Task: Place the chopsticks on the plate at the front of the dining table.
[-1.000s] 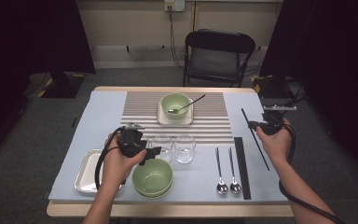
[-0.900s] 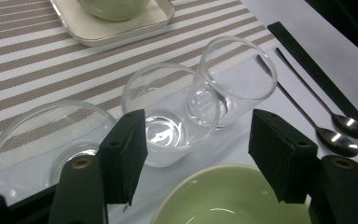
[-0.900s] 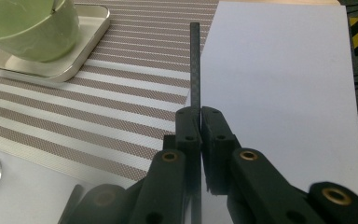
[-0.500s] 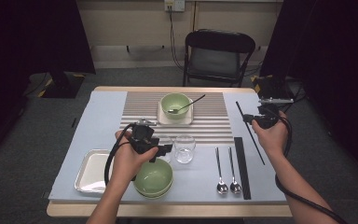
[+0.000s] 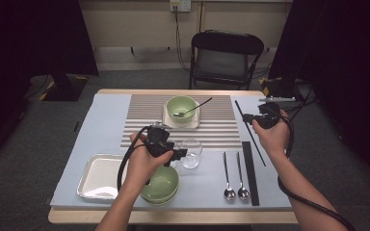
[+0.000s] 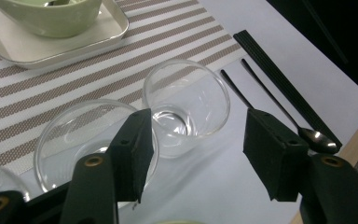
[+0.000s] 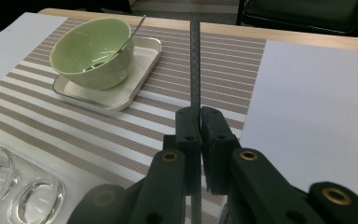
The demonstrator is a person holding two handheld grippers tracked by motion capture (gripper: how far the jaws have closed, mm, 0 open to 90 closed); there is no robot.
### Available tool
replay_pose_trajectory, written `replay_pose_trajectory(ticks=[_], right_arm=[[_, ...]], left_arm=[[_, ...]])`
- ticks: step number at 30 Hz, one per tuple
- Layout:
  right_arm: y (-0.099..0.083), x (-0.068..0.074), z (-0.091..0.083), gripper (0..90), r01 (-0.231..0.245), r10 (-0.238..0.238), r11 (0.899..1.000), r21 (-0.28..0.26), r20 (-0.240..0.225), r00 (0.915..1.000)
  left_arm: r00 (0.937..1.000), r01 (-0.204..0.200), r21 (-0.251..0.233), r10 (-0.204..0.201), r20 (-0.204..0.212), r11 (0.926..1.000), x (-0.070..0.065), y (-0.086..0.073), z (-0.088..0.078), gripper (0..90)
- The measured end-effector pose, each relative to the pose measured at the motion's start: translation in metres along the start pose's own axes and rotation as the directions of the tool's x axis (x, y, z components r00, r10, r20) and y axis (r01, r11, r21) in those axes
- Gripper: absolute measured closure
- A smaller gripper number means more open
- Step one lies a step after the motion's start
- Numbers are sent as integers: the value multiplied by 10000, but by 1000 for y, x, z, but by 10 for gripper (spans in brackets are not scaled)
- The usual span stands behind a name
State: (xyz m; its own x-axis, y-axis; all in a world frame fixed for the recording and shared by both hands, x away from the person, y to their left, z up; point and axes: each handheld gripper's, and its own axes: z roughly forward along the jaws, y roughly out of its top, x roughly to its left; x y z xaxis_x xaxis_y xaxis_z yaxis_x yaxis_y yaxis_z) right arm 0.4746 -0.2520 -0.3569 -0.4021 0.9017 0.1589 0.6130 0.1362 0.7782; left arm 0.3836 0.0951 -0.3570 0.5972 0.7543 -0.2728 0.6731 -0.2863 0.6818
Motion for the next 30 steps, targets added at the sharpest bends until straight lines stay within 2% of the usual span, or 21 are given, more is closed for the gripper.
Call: replay_pose_trajectory(ticks=[8, 16, 30], right_arm=[[5, 10, 2, 866, 100, -102, 9999, -49, -234, 9997], [12, 18, 2, 866, 126, -134, 9998, -180, -464, 9988], [24, 31, 0, 866, 34, -72, 9989, -457, -816, 9966]], left_arm=[[9998, -177, 237, 174, 110, 9996, -6, 4, 7, 432], [9991, -319, 264, 311, 304, 9991, -14, 12, 12, 430], [9981, -346, 355, 327, 525, 9988, -27, 18, 22, 428]])
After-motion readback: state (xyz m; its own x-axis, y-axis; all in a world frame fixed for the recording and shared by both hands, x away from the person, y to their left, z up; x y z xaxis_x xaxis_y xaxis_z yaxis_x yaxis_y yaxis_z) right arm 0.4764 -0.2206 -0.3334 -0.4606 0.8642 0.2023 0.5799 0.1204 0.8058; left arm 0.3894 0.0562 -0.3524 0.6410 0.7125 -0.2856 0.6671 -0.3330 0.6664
